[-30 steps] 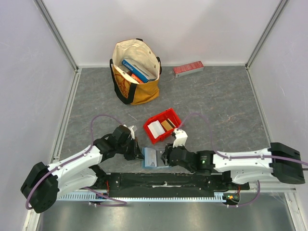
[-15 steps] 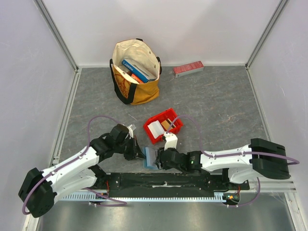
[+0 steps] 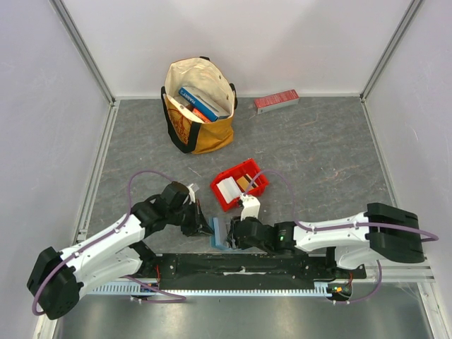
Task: Put the credit cards into the card holder
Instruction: Close the card holder at the corner of the board.
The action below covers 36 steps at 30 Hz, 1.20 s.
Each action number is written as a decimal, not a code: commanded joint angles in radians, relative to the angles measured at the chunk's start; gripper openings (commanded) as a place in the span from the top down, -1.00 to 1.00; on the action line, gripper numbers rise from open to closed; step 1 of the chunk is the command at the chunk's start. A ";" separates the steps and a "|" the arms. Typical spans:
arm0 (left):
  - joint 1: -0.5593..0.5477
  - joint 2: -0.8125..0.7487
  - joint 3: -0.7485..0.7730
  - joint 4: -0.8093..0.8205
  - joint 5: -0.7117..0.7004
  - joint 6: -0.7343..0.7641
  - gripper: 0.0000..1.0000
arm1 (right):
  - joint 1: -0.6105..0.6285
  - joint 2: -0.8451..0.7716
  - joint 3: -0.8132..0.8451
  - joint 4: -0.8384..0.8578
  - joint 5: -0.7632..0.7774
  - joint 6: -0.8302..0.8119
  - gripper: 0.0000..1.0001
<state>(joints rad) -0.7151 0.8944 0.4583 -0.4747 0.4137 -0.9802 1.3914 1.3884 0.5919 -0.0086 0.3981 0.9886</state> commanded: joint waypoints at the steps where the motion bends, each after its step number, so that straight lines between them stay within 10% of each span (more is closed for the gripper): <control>1: 0.000 -0.025 0.065 -0.033 0.040 -0.040 0.96 | 0.003 -0.092 0.005 -0.014 0.054 0.021 -0.02; 36: 0.000 0.080 0.108 -0.081 0.030 0.005 0.97 | 0.004 -0.112 0.101 -0.169 0.063 -0.078 -0.04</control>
<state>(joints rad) -0.7151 0.9676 0.5358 -0.5732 0.4435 -1.0008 1.3914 1.2911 0.6426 -0.1509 0.4080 0.9081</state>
